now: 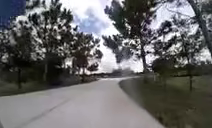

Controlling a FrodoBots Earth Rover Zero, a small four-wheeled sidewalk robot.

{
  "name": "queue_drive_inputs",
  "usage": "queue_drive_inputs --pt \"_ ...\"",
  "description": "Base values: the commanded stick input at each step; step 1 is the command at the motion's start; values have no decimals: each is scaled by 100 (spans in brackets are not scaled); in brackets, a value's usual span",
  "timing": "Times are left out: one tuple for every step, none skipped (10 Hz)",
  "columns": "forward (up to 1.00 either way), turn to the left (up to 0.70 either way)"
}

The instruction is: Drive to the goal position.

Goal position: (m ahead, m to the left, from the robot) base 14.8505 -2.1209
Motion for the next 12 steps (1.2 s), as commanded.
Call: queue_drive_inputs --pt "60 1" --pt "60 1" --pt "60 1" --pt "60 1" --pt "60 1" --pt "60 1" --pt "60 1" --pt "60 1" --pt "61 2" --pt "60 1" --pt "61 1" --pt "60 1"
